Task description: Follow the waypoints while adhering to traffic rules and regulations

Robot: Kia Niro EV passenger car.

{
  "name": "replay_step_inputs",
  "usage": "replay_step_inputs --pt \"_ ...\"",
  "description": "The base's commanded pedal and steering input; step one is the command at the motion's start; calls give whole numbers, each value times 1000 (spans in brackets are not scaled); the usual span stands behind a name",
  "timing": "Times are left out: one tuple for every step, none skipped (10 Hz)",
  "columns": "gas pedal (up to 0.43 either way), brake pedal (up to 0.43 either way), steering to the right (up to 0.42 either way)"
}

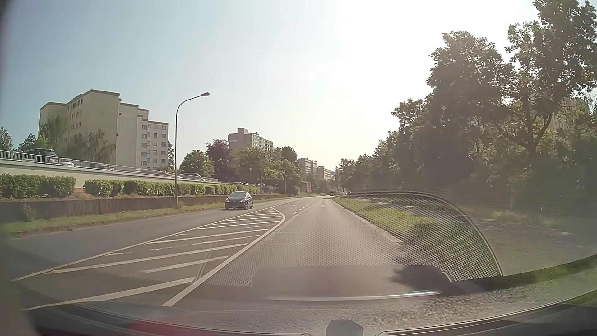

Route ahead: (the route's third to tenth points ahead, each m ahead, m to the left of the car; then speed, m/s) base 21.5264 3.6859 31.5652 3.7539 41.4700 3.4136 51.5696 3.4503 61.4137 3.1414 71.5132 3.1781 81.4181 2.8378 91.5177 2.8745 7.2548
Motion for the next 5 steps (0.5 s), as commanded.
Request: replay_step_inputs --pt "350 30 -11" --pt "350 30 -11" --pt "350 30 -11" --pt "350 30 -11" --pt "350 30 -11"
